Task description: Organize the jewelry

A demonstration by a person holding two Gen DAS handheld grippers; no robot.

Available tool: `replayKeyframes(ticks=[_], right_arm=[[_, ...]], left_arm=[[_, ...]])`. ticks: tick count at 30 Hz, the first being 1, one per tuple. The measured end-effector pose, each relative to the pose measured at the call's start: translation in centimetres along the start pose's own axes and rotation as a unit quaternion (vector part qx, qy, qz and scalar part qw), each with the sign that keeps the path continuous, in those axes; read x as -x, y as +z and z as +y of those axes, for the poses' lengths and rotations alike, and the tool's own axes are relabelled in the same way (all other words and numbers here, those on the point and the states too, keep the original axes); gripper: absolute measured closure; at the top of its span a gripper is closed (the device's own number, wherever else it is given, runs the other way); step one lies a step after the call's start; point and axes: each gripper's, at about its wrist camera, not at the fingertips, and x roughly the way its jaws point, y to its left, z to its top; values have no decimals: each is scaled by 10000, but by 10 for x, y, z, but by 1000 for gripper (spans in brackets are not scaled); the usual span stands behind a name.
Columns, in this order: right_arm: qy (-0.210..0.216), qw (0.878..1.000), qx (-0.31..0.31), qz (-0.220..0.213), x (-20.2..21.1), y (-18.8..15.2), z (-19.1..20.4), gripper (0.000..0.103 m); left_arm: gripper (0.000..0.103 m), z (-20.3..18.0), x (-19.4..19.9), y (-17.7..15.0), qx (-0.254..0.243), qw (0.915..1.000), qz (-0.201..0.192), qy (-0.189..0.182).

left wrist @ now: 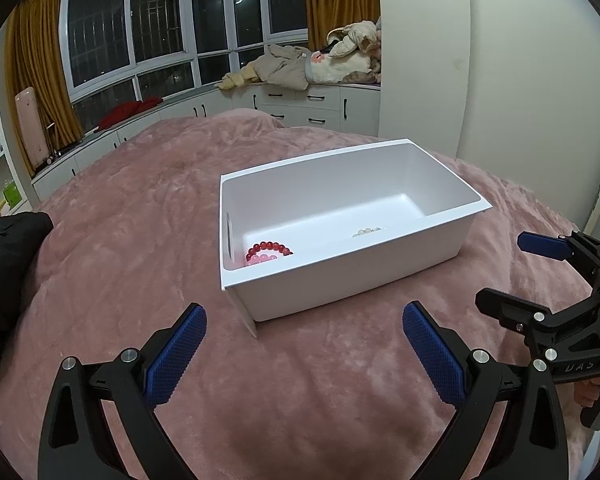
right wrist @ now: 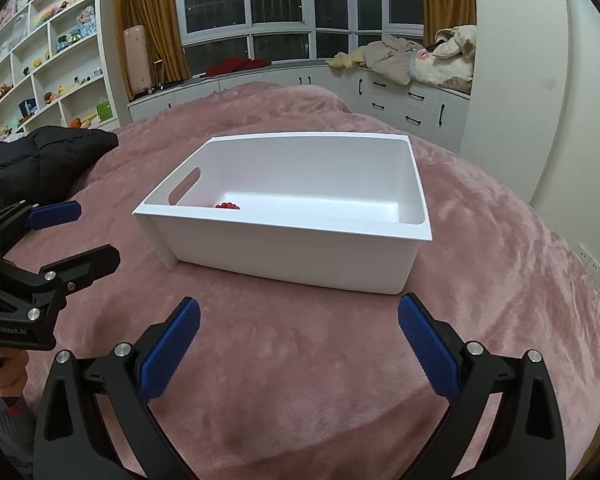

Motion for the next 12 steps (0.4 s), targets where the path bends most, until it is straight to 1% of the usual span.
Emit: replayKeyframes(ticks=[12], right_arm=[[-44,10000,78,-30,2,3,2,5]], left_arm=[[4,0,-1,2,25,10000,10,-11]])
